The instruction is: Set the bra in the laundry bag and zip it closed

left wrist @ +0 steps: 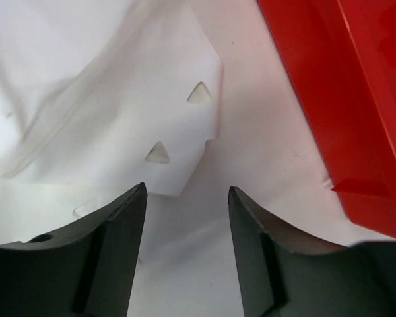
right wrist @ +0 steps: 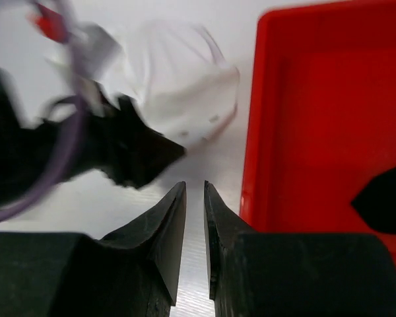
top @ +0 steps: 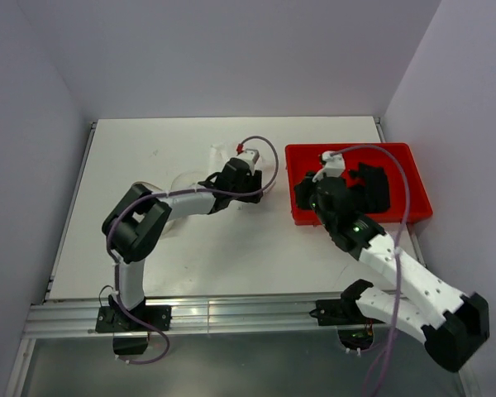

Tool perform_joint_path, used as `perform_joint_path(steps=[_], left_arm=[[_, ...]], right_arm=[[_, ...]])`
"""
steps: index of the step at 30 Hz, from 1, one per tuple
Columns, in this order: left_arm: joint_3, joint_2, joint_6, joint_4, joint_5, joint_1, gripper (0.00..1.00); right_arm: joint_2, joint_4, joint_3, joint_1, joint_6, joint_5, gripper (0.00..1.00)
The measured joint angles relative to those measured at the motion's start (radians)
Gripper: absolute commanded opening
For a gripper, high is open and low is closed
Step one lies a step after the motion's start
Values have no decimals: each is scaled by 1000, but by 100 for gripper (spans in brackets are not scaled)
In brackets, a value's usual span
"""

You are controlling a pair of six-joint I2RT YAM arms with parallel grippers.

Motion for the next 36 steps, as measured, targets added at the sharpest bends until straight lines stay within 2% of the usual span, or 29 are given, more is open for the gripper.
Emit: perform_joint_path(steps=[2,6,14,15,16,17,25,30,33,34,36], left_arm=[[31,43,51,-14,10,-4,63],[141,122,134,-50,37,-7,63],[298,261,232,-113,23,-9,56],[312,269,237,-123,12,-10,37],[321,275,240,-128,-2,-11,24],[329,280,247,-137,-20,-13,1],[302,242,254,-154,-76,-28,0],[212,25,217,-185,-50,-31,0],[223,-153,187,-190,-19,-30,0],[240,-204,179,-200,-2,-30,0],[286,-286,163,-212,31,-31,0]], right_arm=[[-98,19,-21,-1,4,-1,25],[-205,45,-67,-3,11,-9,24],[-260,27,-117,-5,18,-24,24],[-266,27,-117,-6,18,-24,24],[-270,27,-117,-6,18,-28,24],[-275,30,-117,-7,18,-34,24],[-287,68,-151,-7,37,-87,25],[-277,79,-168,-8,23,-141,29],[-275,119,-169,-9,-18,-219,43],[-274,137,-168,-9,-37,-249,53],[-266,170,-161,-9,-78,-304,61]])
